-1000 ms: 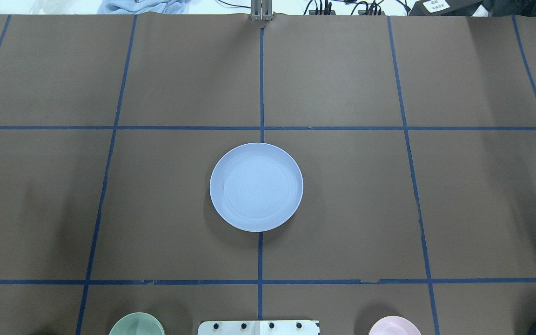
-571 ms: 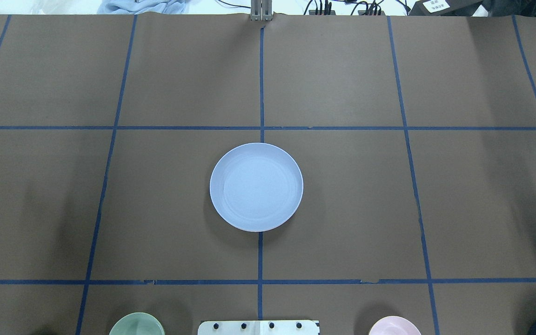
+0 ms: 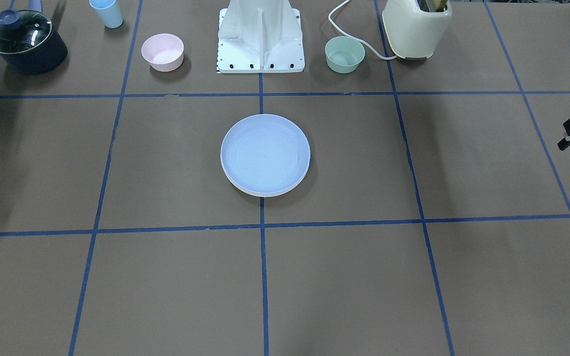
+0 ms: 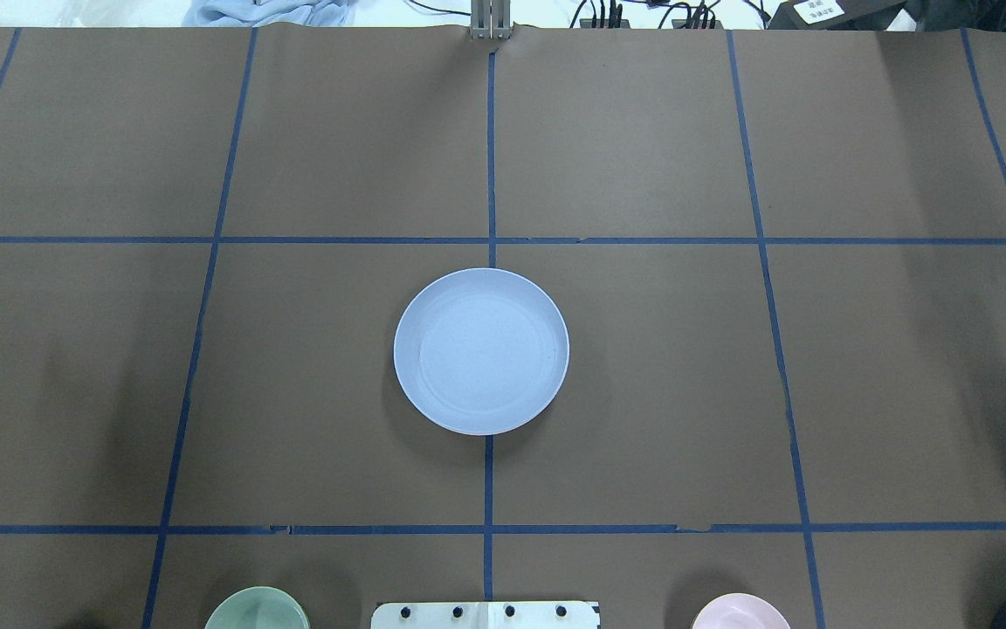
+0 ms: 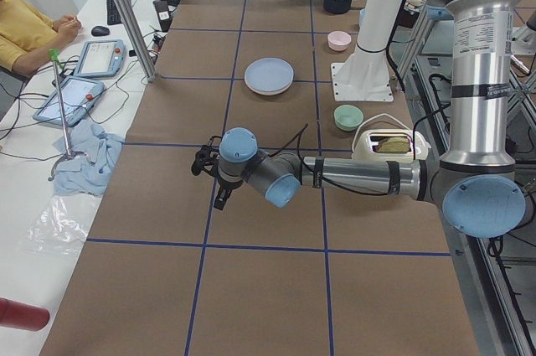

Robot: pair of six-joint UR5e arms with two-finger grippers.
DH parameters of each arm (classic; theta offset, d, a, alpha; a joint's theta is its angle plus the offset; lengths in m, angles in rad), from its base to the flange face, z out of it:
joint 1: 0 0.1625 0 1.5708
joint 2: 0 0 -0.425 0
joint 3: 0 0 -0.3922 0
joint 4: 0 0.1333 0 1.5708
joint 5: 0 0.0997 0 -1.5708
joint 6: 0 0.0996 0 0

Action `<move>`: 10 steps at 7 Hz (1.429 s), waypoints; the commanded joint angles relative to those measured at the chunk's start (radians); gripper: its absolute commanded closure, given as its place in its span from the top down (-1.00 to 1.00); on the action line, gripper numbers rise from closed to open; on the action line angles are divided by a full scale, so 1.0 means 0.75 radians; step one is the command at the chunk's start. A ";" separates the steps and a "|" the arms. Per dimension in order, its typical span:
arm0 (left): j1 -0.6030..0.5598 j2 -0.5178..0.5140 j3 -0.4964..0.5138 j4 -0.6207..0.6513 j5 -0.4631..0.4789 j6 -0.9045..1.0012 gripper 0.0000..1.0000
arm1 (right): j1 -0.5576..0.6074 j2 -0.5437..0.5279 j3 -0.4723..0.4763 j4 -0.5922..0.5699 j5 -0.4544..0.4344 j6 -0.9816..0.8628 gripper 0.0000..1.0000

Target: Stack three plates with pink and blue

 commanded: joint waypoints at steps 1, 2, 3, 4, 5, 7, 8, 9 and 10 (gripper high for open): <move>0.000 -0.001 0.004 -0.001 -0.002 0.000 0.98 | -0.004 0.000 0.000 0.001 0.000 0.000 1.00; 0.002 -0.001 0.004 -0.001 -0.002 0.000 0.98 | -0.004 0.000 0.002 0.001 0.000 0.000 1.00; 0.002 -0.001 0.004 -0.001 -0.002 0.000 0.98 | -0.004 0.000 0.002 0.001 0.010 0.000 1.00; 0.002 0.001 0.004 -0.001 -0.002 0.000 0.98 | -0.004 0.000 0.002 0.001 0.018 0.000 1.00; 0.000 0.001 0.004 -0.003 -0.002 0.000 0.98 | -0.004 0.000 0.002 0.001 0.020 0.000 1.00; 0.000 -0.001 0.004 -0.007 -0.037 -0.002 0.98 | -0.004 0.000 0.002 0.003 0.029 0.000 1.00; 0.000 -0.001 0.004 -0.009 -0.037 -0.002 0.98 | -0.004 0.000 0.004 0.003 0.027 0.000 1.00; 0.000 -0.001 0.004 -0.009 -0.037 -0.002 0.98 | -0.004 0.002 0.002 0.003 0.027 0.000 1.00; 0.000 0.001 0.004 -0.007 -0.037 -0.002 0.98 | -0.004 0.004 0.000 0.003 0.027 -0.002 1.00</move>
